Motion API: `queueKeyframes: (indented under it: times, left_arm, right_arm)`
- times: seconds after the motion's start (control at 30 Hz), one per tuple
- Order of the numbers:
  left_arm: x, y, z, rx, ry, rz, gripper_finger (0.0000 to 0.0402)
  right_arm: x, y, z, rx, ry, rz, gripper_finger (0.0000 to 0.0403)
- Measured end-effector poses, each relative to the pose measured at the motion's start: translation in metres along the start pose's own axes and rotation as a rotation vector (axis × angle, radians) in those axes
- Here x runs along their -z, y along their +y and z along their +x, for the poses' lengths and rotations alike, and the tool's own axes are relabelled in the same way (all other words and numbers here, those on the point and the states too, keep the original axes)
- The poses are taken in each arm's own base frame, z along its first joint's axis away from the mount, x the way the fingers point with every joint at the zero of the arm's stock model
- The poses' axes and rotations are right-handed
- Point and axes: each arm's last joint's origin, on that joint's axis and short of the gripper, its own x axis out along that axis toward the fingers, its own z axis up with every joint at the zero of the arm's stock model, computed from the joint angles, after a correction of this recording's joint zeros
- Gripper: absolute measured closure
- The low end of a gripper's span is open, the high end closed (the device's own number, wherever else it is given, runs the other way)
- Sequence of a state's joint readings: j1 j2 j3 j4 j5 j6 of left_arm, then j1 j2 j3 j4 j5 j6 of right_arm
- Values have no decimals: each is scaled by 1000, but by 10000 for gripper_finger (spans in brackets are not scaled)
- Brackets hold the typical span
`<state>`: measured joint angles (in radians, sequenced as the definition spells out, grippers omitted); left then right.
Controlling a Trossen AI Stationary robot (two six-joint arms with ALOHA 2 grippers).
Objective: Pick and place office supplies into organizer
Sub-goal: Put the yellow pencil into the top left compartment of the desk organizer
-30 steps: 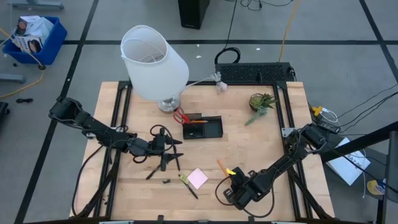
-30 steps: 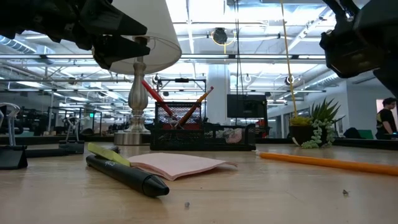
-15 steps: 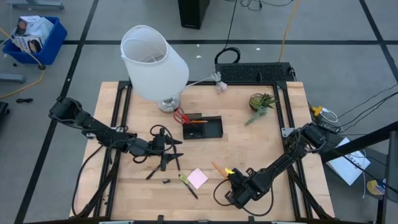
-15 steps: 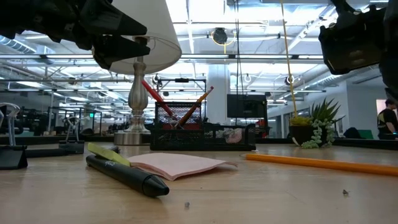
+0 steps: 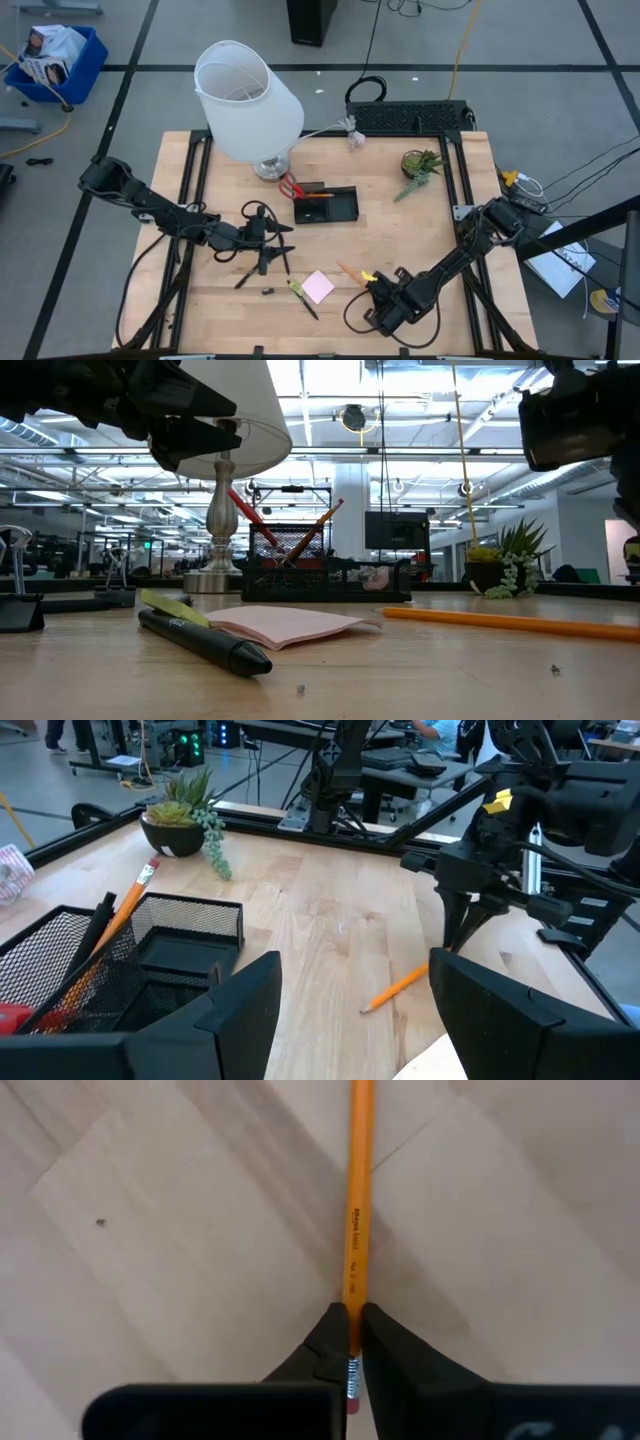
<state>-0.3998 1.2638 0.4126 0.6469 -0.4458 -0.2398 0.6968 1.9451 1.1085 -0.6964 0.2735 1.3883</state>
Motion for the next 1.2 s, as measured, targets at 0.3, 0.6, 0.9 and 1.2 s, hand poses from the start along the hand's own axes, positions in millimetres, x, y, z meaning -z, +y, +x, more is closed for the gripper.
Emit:
queueKeyframes:
  times: [0.3,0.6,0.9,1.2]
  left_arm:
    - [0,0,0,0,0,0,146]
    - [0,0,0,0,0,0,146]
    - [0,0,0,0,0,0,146]
    - [0,0,0,0,0,0,146]
  right_arm:
    - [-9,-5,-13,10,-242,3,394]
    - [-12,-7,-22,-14,-280,-12,397]
    - [-14,-4,-23,-29,-321,-13,402]
    - [-16,-1,-24,-65,-296,-7,403]
